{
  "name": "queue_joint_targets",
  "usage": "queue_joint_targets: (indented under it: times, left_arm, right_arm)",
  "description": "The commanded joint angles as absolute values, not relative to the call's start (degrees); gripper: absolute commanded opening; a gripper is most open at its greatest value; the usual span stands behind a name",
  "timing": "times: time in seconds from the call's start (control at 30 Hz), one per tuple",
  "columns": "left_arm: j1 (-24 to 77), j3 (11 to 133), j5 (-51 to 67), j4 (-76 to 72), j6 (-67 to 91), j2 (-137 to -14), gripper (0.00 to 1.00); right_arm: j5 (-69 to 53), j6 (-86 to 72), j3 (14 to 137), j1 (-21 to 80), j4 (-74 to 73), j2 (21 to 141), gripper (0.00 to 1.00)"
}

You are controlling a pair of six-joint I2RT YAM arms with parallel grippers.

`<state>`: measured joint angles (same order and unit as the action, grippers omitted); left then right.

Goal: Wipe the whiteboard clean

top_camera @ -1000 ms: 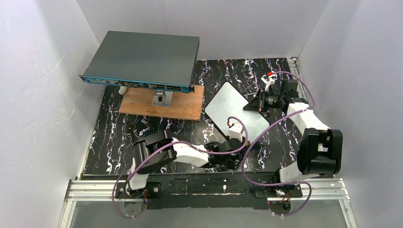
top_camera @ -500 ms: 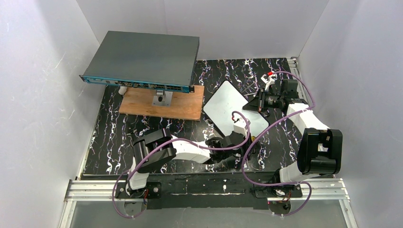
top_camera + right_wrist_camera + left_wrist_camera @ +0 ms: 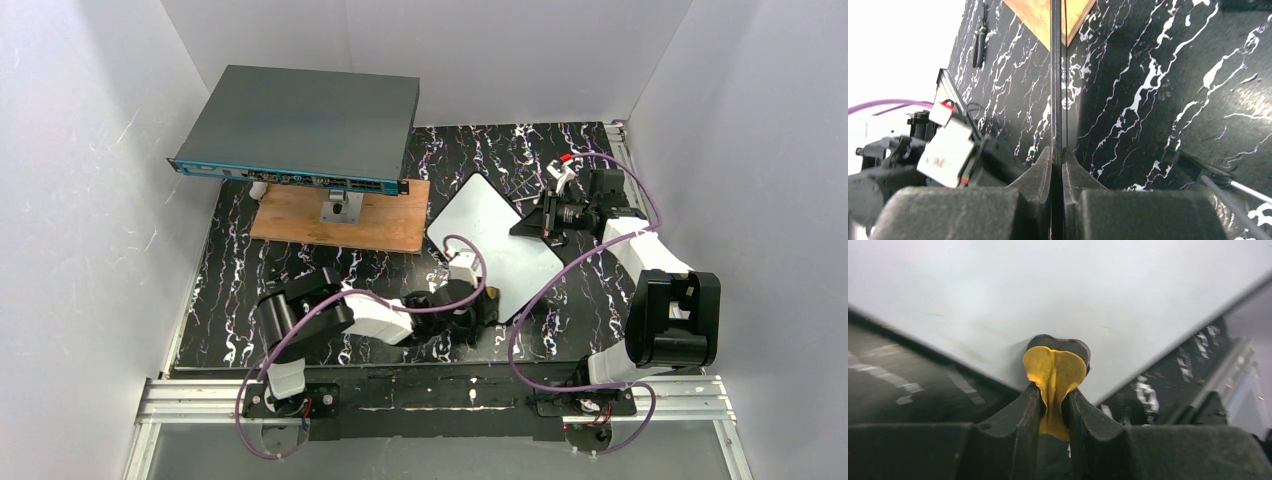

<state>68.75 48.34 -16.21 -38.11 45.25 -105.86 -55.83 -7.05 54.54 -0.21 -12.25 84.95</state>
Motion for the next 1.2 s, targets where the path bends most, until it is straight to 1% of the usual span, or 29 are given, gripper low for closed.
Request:
queue_joint_targets:
  times: [0.0,0.17,0.37,0.47,0.57,0.67,0.77,0.87,0.93,1.0,1.1,1.17]
  left_arm:
    - [63.9,42.5,-22.6,-35.3,46.2,-99.8,0.00]
    - [59.7,36.5,-24.6,-35.0,44.7,-94.2,0.00]
    - [55.4,28.9,-25.3,-35.7,39.5,-81.4,0.00]
    - [52.4,24.9,-19.4,-34.9,34.6,-73.3,0.00]
    - [49.9,24.4,-13.0,-28.8,27.7,-64.5,0.00]
    - [48.0,24.8,-7.9,-21.2,21.7,-58.1,0.00]
    - [47.2,24.4,-4.7,-19.0,18.1,-54.3,0.00]
    - [46.9,24.2,1.6,-20.5,16.3,-54.6,0.00]
    - [46.9,24.5,6.6,-23.1,16.0,-57.9,0.00]
    - [46.9,25.1,8.6,-24.8,16.1,-63.3,0.00]
    - [46.9,25.8,6.7,-27.2,16.1,-68.7,0.00]
    - [46.9,24.8,2.1,-28.9,15.8,-70.4,0.00]
  right_arm:
    - [-65.0,-8.0,57.7,1.5,-22.4,83.7,0.01]
    - [-64.6,-0.7,60.3,3.6,-29.8,84.9,0.01]
    - [-66.3,6.3,63.1,4.0,-37.8,86.0,0.01]
    - [-66.3,6.7,63.0,4.7,-37.9,86.0,0.01]
    - [-66.0,6.7,62.8,5.7,-37.8,86.4,0.01]
    - [-65.8,6.8,63.0,7.3,-37.7,87.1,0.01]
    - [-65.7,6.9,63.3,8.7,-37.9,87.5,0.01]
    - [-66.0,6.9,63.3,9.0,-37.9,87.4,0.01]
    - [-66.5,6.9,63.3,9.0,-38.0,87.4,0.01]
    - [-67.3,6.9,63.3,9.0,-37.9,87.4,0.01]
    - [-68.5,7.0,63.3,9.0,-38.1,87.3,0.01]
    - [-69.1,7.1,63.3,9.1,-38.3,87.2,0.01]
